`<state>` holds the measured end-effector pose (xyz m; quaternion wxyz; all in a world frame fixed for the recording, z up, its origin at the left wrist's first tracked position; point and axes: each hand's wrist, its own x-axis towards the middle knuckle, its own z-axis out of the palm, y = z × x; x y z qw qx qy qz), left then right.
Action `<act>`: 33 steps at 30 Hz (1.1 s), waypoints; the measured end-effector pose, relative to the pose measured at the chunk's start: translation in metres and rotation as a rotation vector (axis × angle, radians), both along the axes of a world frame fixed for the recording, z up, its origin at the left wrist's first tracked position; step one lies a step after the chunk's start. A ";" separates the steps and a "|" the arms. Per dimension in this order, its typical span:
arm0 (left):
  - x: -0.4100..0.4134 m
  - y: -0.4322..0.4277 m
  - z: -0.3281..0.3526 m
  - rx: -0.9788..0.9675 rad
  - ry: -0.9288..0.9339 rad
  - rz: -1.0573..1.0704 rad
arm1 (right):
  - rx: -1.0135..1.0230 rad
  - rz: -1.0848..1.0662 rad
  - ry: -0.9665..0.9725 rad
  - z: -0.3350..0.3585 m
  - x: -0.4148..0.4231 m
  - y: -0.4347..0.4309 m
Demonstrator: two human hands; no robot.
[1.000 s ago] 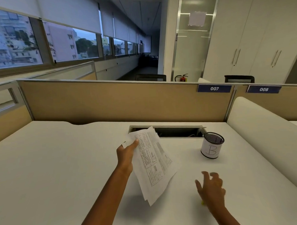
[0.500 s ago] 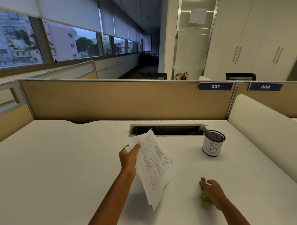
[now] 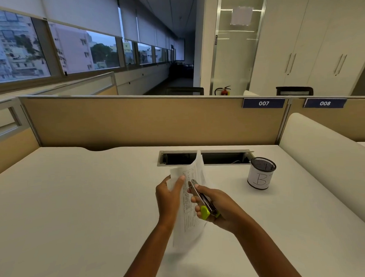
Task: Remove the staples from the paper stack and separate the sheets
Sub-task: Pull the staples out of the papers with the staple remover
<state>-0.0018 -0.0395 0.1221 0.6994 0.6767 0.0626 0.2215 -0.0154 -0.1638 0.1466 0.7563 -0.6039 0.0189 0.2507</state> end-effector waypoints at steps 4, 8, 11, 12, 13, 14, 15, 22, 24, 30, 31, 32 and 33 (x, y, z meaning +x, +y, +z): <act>-0.004 -0.002 0.006 0.101 -0.075 0.000 | 0.032 -0.005 -0.012 0.008 0.000 0.004; -0.006 -0.002 0.008 0.178 -0.112 -0.001 | 0.090 -0.019 -0.005 0.011 -0.002 0.004; -0.007 -0.003 0.008 0.223 -0.120 -0.013 | 0.094 -0.045 0.004 0.014 -0.003 0.004; -0.007 -0.003 0.008 0.230 -0.120 -0.023 | 0.095 -0.052 0.005 0.015 -0.004 0.003; -0.007 -0.003 0.008 0.234 -0.120 -0.037 | 0.096 -0.056 0.005 0.016 -0.005 0.003; -0.008 -0.002 0.008 0.238 -0.117 -0.049 | 0.098 -0.059 0.003 0.017 -0.005 0.003; -0.008 -0.002 0.009 0.239 -0.113 -0.055 | 0.097 -0.064 0.001 0.017 -0.006 0.003; -0.011 -0.002 0.011 0.216 -0.086 -0.002 | 0.041 -0.154 -0.007 0.019 -0.011 0.009; -0.012 -0.003 0.012 0.236 -0.096 0.032 | 0.023 -0.178 -0.017 0.019 -0.012 0.012; -0.017 -0.006 0.009 0.286 -0.154 0.145 | -0.055 -0.231 -0.106 0.020 -0.017 0.025; -0.018 -0.006 0.009 0.299 -0.164 0.160 | -0.066 -0.237 -0.114 0.021 -0.018 0.026; -0.018 -0.006 0.009 0.314 -0.174 0.169 | -0.077 -0.243 -0.121 0.022 -0.019 0.027; -0.018 -0.006 0.008 0.328 -0.183 0.177 | -0.089 -0.246 -0.130 0.023 -0.019 0.028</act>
